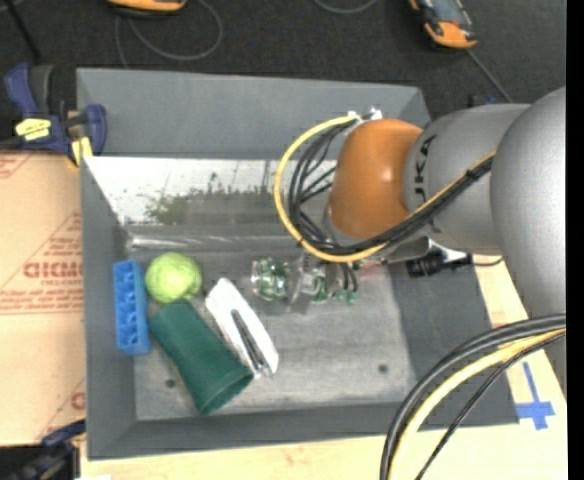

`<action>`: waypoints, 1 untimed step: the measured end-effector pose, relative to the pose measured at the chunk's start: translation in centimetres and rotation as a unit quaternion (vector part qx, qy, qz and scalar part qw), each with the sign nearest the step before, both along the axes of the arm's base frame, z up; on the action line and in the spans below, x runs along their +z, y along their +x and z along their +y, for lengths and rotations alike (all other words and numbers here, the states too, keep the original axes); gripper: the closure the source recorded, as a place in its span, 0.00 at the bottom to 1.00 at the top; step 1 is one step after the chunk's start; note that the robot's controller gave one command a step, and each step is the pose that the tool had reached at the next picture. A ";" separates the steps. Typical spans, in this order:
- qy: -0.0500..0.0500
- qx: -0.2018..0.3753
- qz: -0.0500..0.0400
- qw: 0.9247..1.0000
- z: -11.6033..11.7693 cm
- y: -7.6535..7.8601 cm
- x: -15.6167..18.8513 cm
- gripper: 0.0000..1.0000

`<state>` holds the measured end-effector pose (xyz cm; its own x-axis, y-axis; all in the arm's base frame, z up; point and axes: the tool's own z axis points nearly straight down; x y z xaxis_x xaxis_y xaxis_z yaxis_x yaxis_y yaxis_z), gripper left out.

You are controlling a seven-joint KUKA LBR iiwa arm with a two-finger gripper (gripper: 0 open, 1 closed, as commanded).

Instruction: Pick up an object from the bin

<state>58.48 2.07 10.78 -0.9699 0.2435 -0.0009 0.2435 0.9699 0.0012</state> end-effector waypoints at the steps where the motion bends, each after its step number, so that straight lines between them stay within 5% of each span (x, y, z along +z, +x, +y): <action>1: 0.000 0.000 0.000 1.000 0.0 0.0 0.0 1.00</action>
Offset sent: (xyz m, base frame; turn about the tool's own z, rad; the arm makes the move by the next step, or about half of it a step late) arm -0.0154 -0.0193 0.0460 0.0173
